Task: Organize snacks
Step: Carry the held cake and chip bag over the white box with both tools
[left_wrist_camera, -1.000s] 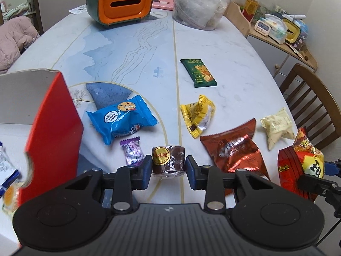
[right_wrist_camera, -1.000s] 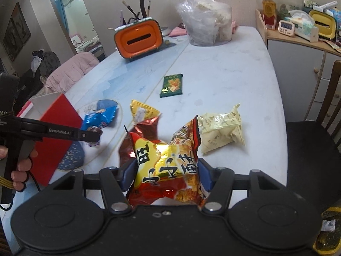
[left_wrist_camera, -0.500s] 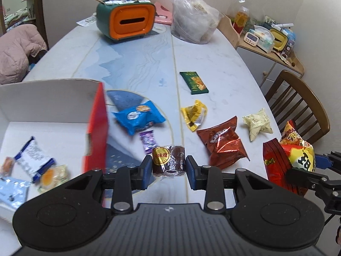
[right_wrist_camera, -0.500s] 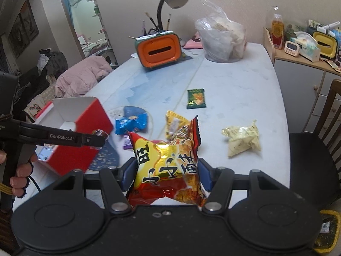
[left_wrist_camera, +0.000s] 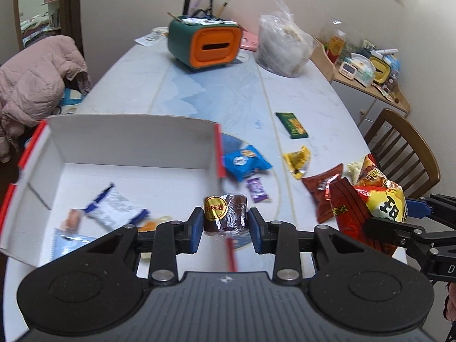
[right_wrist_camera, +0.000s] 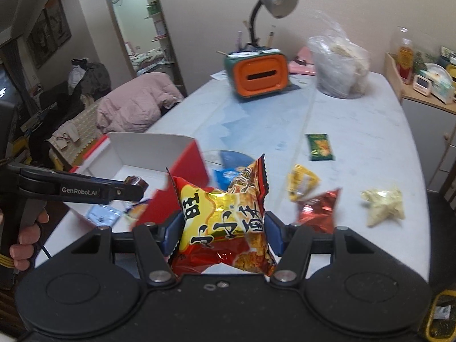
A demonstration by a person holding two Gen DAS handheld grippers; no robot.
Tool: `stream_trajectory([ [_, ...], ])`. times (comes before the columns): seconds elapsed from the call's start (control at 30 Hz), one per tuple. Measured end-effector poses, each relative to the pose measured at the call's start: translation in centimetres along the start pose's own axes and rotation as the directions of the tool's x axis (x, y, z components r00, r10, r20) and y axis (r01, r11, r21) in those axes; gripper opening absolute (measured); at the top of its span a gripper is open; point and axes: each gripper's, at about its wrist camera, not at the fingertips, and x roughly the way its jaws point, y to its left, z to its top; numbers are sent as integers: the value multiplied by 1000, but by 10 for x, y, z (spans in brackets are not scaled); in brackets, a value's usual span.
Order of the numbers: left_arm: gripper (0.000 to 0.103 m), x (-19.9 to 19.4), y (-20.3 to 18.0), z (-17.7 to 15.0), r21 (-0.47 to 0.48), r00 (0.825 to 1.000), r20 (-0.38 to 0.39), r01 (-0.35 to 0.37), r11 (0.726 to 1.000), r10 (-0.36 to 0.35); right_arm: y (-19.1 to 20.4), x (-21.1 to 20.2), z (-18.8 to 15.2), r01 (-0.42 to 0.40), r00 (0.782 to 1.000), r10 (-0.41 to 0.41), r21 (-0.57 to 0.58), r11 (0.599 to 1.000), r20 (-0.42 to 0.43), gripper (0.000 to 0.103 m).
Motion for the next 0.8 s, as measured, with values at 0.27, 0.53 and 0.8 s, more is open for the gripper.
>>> stream_trajectory([
  [0.27,33,-17,55,1,-12,1000,7,-17,1000,17,62,26,13,-30,1000,30,-47,998,3,59],
  [0.53,33,-21,107,4,-24,999,1,-43,999,43,110,62,25,-35,999,34,-84,996,-15,59],
  [0.8,33,-8,150,12,-16,997,-32,-78,997,77,141,105,35,-21,999,16,-119,993,-42,59],
])
